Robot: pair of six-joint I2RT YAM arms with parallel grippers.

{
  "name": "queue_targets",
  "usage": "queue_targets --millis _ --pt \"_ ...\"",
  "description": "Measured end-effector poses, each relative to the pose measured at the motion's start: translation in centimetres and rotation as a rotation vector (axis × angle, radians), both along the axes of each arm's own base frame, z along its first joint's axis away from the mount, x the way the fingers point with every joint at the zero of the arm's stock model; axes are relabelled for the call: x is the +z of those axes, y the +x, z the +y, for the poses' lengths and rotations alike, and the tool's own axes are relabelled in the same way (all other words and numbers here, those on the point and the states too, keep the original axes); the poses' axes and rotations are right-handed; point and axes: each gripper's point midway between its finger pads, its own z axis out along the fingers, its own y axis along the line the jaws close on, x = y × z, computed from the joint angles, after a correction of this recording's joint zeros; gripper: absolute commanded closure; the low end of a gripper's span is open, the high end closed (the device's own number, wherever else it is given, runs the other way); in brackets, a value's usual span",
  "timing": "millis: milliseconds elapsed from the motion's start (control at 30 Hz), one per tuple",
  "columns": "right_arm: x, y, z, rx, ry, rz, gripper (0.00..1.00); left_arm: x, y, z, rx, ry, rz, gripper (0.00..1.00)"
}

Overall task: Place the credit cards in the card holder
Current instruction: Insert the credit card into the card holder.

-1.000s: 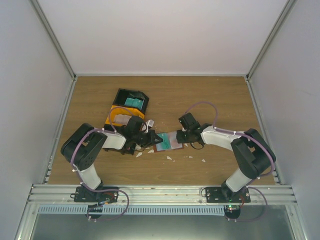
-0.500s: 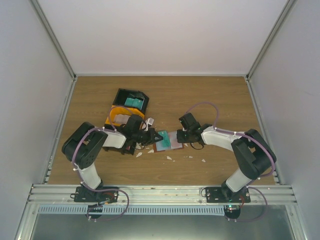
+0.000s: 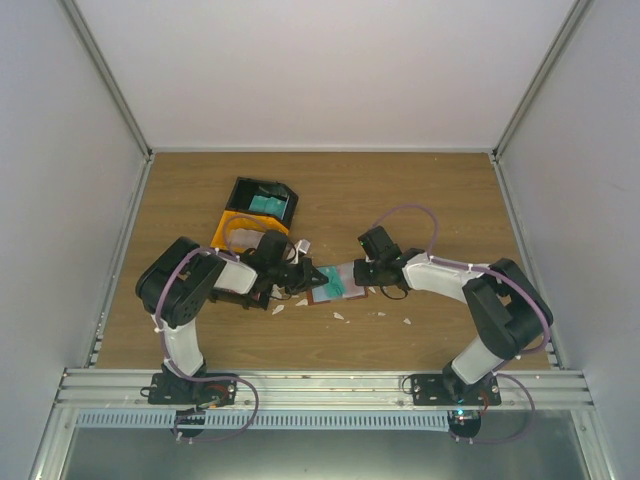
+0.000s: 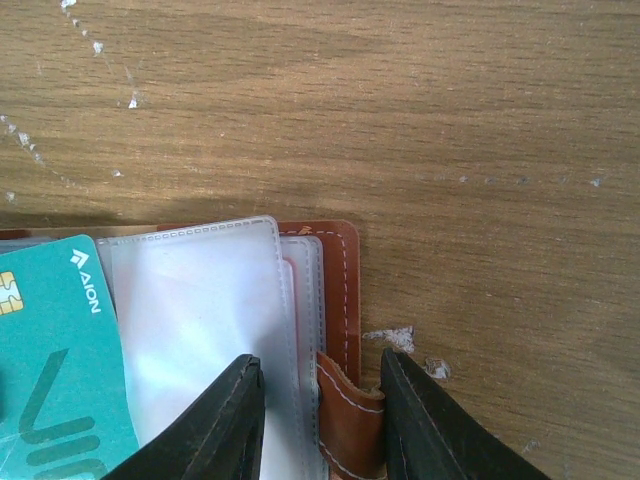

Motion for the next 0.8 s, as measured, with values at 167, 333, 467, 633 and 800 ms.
queue_targets --millis 167,333,467,633,800 --pt "0.0 0.0 0.0 -0.009 0.006 -0.001 0.67 -0.1 -0.1 0.1 0.012 0.001 0.019 1.0" --pt "0.0 0.0 0.0 -0.017 0.011 -0.001 0.67 -0.5 -0.4 0.4 0.022 0.005 0.036 1.0" --pt "0.0 0.0 0.0 -0.019 0.013 -0.002 0.67 -0.5 -0.5 0.4 0.027 0.003 0.042 1.0" --pt "0.0 0.0 0.0 -0.019 0.014 -0.003 0.68 -0.3 -0.5 0.3 0.022 -0.002 0.042 1.0" --pt "0.0 0.0 0.0 -0.018 0.015 -0.003 0.67 -0.2 -0.2 -0.6 0.001 -0.007 0.041 1.0"
